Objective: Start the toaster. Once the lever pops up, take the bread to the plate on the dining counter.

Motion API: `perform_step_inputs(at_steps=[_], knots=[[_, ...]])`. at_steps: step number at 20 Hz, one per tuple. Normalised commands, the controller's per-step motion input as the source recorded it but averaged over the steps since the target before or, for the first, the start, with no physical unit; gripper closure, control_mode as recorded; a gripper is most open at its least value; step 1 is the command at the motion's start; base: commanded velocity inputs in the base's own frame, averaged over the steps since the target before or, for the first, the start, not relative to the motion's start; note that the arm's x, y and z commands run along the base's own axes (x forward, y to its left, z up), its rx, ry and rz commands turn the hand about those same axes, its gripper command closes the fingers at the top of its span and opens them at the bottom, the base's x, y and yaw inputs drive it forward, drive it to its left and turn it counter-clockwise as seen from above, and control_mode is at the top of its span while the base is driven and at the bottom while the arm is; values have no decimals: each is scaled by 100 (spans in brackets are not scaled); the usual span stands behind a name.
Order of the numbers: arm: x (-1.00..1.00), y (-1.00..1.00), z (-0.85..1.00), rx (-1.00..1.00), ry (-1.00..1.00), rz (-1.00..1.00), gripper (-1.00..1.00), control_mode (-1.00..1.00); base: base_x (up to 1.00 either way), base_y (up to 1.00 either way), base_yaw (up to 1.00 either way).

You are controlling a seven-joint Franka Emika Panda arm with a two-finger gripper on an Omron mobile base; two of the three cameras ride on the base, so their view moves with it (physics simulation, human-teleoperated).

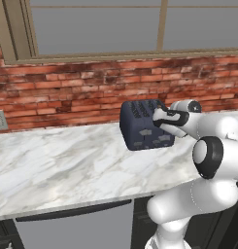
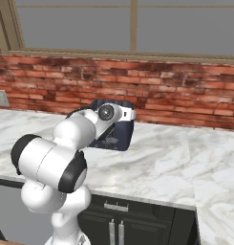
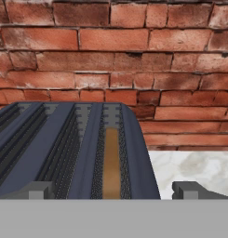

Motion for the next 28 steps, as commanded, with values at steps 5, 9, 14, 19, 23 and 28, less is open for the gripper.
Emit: perform_step_inputs(at_steps=[5,9,14,19,23,28], knots=[[0,0,0,0,0,0,-100,-100,0,0,0],[0,0,0,0,0,0,-100,-100,0,0,0],[0,0,0,0,0,0,-100,-100,0,0,0],[0,0,0,0,0,0,-100,-100,0,0,0],[0,0,0,0,0,0,-100,-100,0,0,0],[0,0,0,0,0,0,-100,-100,0,0,0]])
